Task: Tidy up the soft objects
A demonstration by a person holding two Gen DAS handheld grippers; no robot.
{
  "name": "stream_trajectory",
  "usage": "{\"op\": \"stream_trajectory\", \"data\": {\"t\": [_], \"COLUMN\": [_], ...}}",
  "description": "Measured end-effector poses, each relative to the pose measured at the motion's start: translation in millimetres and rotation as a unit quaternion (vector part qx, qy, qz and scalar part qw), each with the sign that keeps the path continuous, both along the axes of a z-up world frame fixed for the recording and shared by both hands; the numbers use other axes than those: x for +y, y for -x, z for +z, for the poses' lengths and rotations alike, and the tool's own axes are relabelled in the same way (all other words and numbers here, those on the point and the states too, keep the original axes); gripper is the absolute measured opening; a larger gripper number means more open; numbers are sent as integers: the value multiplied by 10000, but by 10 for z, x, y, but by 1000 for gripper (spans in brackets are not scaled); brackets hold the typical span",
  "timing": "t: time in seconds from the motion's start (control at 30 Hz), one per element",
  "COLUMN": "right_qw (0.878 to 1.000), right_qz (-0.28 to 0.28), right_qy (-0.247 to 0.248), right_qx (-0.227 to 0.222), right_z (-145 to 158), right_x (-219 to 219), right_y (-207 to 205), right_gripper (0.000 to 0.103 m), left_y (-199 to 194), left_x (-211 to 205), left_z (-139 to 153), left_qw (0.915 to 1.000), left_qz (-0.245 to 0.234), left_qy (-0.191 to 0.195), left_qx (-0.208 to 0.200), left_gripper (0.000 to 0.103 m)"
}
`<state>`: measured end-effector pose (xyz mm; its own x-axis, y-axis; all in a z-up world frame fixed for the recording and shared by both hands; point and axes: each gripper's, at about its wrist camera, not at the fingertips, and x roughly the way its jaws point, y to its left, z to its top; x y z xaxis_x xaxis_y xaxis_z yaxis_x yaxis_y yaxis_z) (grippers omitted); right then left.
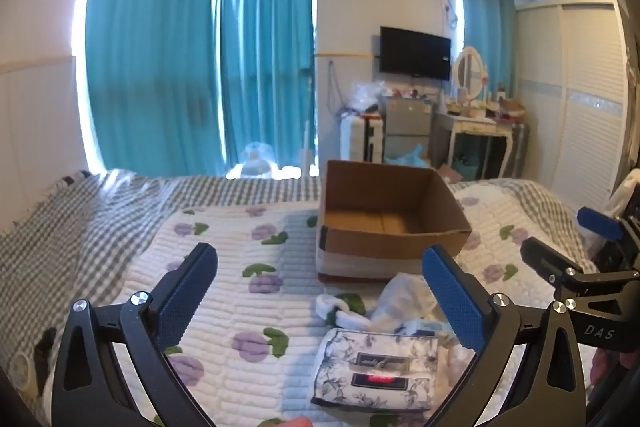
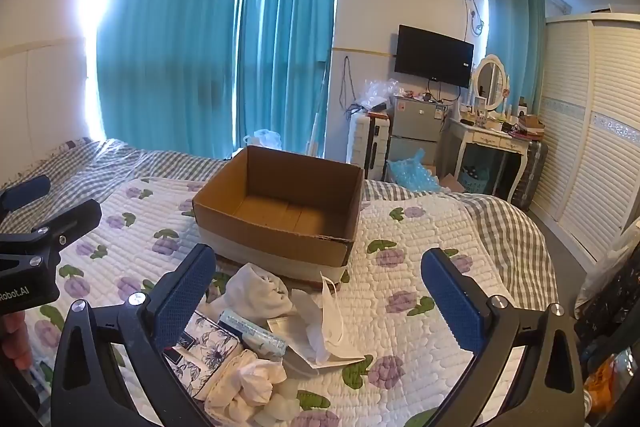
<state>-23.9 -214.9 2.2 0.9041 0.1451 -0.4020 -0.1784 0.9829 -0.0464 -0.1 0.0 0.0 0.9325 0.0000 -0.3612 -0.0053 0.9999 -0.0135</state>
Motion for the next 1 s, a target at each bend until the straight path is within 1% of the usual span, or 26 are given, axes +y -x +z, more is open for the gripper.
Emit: {"op": "stream_trajectory", "data": {"t": [0.33, 0.37, 0.53, 0.63, 1.0], "right_qw": [10000, 10000, 10000, 10000, 10000], "right_qz": [5, 7, -2, 2, 2], "right_qy": [1, 1, -13, -7, -12], "right_qx": [22, 25, 25, 35, 55], "right_z": [-17, -11, 24, -60, -82], "right_x": [5, 5, 4, -26, -50], "right_y": [-20, -22, -11, -2, -15], "right_gripper": [103, 103, 103, 103, 103], "left_y": [60, -5, 1, -24, -36], "left_x": [32, 41, 17, 11, 3], "left_z": [8, -50, -79, -58, -54], "left_qw": [10000, 10000, 10000, 9999, 9999], "left_qz": [-68, -20, -31, -21, -25], "left_qy": [65, 34, -8, -4, -15], "left_qx": [28, 48, 64, 100, 119], "left_gripper": [103, 103, 103, 103, 103]}}
